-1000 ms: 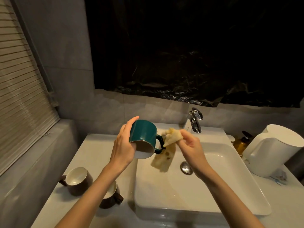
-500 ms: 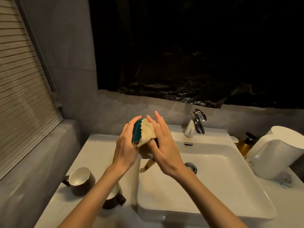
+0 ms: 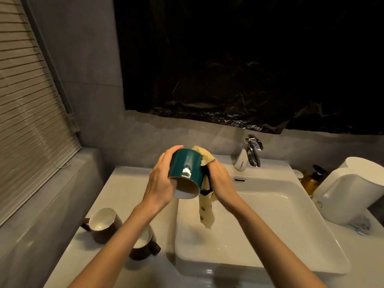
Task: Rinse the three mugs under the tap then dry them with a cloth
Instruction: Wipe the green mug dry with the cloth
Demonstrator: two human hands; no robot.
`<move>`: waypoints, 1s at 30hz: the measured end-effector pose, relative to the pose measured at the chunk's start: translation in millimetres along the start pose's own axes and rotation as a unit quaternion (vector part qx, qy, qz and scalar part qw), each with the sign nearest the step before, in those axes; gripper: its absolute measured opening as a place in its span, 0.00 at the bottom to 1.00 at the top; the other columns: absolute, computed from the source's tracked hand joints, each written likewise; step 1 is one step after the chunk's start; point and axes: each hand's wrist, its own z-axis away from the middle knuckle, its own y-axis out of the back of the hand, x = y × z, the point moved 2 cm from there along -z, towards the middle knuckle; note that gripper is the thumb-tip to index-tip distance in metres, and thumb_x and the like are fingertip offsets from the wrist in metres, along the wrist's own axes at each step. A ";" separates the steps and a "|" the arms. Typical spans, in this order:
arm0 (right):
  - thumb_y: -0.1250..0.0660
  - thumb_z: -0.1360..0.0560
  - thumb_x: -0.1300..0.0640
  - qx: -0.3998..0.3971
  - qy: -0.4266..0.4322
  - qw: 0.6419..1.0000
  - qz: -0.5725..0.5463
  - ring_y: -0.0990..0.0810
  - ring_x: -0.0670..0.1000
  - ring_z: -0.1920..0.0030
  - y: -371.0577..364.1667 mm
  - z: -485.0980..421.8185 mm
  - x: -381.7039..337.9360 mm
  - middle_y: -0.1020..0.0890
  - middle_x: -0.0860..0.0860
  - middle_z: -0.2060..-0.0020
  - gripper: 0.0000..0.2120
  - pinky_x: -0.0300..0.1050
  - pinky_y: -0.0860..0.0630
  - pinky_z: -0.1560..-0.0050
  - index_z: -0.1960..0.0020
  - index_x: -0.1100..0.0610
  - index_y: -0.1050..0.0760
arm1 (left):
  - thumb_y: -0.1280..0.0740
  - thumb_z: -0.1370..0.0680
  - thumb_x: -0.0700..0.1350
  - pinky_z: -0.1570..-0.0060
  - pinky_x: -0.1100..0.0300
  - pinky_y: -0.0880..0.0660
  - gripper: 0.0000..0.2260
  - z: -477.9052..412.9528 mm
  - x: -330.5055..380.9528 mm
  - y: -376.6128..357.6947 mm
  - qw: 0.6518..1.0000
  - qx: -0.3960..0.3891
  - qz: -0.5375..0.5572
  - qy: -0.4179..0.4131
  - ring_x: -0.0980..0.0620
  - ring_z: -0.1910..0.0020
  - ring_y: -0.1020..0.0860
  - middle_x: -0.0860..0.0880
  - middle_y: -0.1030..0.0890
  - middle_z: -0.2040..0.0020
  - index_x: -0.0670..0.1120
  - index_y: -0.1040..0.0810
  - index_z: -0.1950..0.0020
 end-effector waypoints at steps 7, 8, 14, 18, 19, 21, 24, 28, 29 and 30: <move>0.39 0.30 0.47 0.031 -0.083 0.996 -0.025 0.23 0.48 0.50 44.4 10.2 15.7 0.21 0.52 0.49 0.19 0.43 0.27 0.54 0.43 0.55 0.25 | 0.38 0.25 0.45 0.41 0.44 0.27 0.21 -11.5 -13.0 12.9 0.998 -0.055 0.044 0.000 0.53 0.38 0.28 0.57 0.26 0.37 0.64 0.33 0.35; 0.40 0.31 0.46 -0.016 -0.105 0.993 -0.051 0.22 0.46 0.52 45.8 12.3 13.8 0.20 0.50 0.51 0.20 0.41 0.28 0.56 0.43 0.54 0.25 | 0.38 0.25 0.45 0.41 0.44 0.27 0.21 -12.9 -13.3 14.2 0.997 -0.063 0.047 0.000 0.53 0.38 0.28 0.57 0.26 0.38 0.64 0.32 0.35; 0.39 0.21 0.47 -0.170 -0.160 0.967 0.101 0.27 0.47 0.59 26.8 26.1 -1.5 0.23 0.52 0.57 0.11 0.38 0.29 0.61 0.49 0.53 0.26 | 0.39 0.25 0.48 0.41 0.53 0.25 0.18 -20.7 -13.4 11.8 0.986 -0.147 0.072 0.015 0.57 0.41 0.27 0.58 0.25 0.41 0.61 0.31 0.36; 0.46 0.18 0.51 -0.184 -0.196 0.963 0.009 0.32 0.46 0.74 17.7 32.5 -1.3 0.28 0.49 0.74 0.07 0.38 0.33 0.72 0.51 0.54 0.33 | 0.41 0.24 0.48 0.43 0.61 0.26 0.16 -25.6 -14.8 9.4 0.979 -0.167 0.102 0.051 0.58 0.41 0.26 0.56 0.23 0.41 0.60 0.29 0.37; 0.48 0.18 0.52 -0.175 -0.192 0.966 0.004 0.33 0.46 0.75 14.6 33.3 -0.3 0.29 0.48 0.76 0.07 0.39 0.33 0.73 0.52 0.54 0.34 | 0.41 0.23 0.47 0.44 0.62 0.27 0.15 -26.9 -15.2 8.3 0.978 -0.168 0.106 0.057 0.58 0.41 0.26 0.56 0.23 0.41 0.59 0.28 0.38; 0.50 0.18 0.54 -0.144 -0.193 0.970 -0.015 0.35 0.46 0.76 7.1 34.6 0.3 0.31 0.48 0.78 0.09 0.39 0.35 0.74 0.53 0.53 0.35 | 0.40 0.20 0.42 0.43 0.60 0.27 0.15 -31.7 -14.4 7.0 0.981 -0.161 0.090 0.065 0.58 0.41 0.26 0.56 0.24 0.40 0.58 0.29 0.37; 0.51 0.17 0.54 -0.088 -0.194 0.977 -0.033 0.34 0.46 0.75 -2.8 35.9 2.2 0.31 0.49 0.75 0.10 0.39 0.34 0.73 0.54 0.53 0.34 | 0.34 0.23 0.38 0.40 0.61 0.30 0.25 -38.0 -16.5 11.9 0.988 -0.114 0.042 0.093 0.53 0.35 0.30 0.51 0.29 0.33 0.55 0.35 0.29; 0.51 0.17 0.54 0.011 -0.177 0.983 -0.056 0.34 0.46 0.72 -4.8 31.7 4.1 0.31 0.52 0.71 0.10 0.37 0.34 0.73 0.53 0.54 0.34 | 0.29 0.26 0.49 0.40 0.57 0.33 0.25 -13.0 -22.3 26.8 0.978 0.052 0.092 0.179 0.55 0.37 0.31 0.54 0.30 0.35 0.54 0.33 0.31; 0.51 0.17 0.54 0.033 -0.170 0.984 -0.050 0.33 0.46 0.71 -4.5 29.2 4.5 0.31 0.53 0.69 0.10 0.37 0.33 0.72 0.51 0.55 0.34 | 0.31 0.25 0.49 0.42 0.57 0.31 0.18 -1.4 -25.7 27.3 0.966 0.082 0.125 0.210 0.53 0.39 0.29 0.52 0.27 0.38 0.52 0.29 0.36; 0.51 0.17 0.54 0.054 -0.162 0.984 -0.046 0.33 0.47 0.70 -4.5 26.8 4.9 0.31 0.53 0.67 0.09 0.37 0.33 0.71 0.49 0.55 0.34 | 0.33 0.23 0.49 0.44 0.56 0.29 0.11 10.6 -27.4 25.3 0.952 0.086 0.157 0.247 0.50 0.42 0.27 0.49 0.25 0.42 0.50 0.26 0.42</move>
